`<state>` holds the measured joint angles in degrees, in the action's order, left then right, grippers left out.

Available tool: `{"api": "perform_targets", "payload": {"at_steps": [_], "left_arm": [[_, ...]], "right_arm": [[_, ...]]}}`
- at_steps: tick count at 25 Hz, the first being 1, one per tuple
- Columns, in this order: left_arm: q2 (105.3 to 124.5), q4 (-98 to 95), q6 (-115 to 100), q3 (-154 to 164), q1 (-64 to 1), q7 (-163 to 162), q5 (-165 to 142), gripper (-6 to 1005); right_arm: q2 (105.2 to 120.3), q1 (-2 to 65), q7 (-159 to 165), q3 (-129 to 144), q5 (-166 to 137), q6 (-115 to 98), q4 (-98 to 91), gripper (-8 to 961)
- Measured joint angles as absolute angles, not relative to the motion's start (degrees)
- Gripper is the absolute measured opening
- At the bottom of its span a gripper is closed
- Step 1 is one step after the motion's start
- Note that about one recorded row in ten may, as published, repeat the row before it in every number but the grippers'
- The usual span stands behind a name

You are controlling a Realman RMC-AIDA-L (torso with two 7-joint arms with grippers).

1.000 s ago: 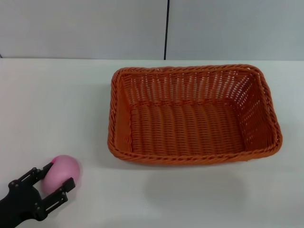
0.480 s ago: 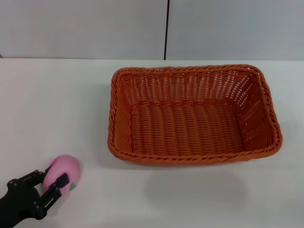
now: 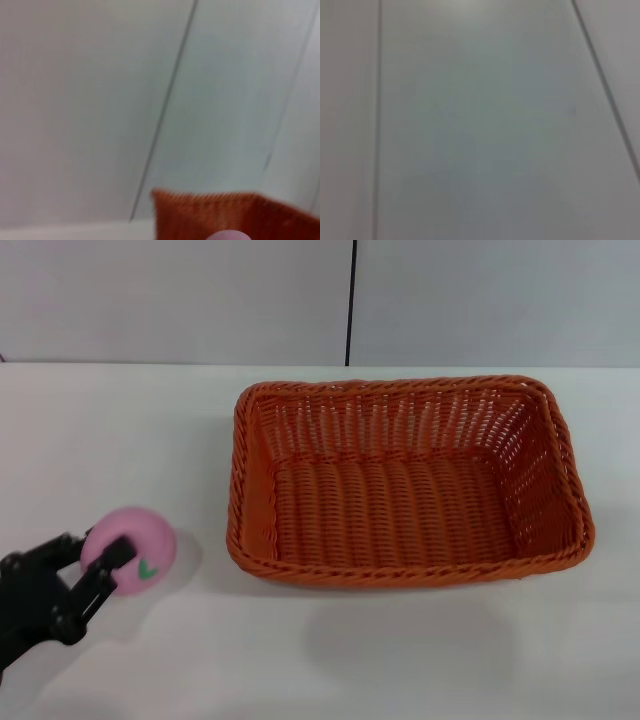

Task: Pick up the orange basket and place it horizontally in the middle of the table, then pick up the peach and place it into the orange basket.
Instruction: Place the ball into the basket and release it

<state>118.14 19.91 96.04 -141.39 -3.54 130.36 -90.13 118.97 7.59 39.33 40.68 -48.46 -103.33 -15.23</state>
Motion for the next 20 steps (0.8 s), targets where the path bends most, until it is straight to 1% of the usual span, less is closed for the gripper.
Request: {"api": "perform_targets", "payload": {"at_steps": [8,10,20], "left_arm": [[118.15,20.1,103.2,-141.0,-12.5,127.6,-90.1,219],[118.40,19.9,103.6,-140.9,-14.8,127.2,-90.1,204],[118.97,11.0,95.7,-136.5,-25.7,128.2,-90.2,159]], "right_arm": [[118.98,8.3,39.0,32.5,-48.3,-102.7,-9.1,524],[119.01,8.0,39.0,31.7,-48.3,-102.7,-8.7,524],[118.96,7.8,38.9,29.9,-48.3,-101.9,-7.4,524]]}}
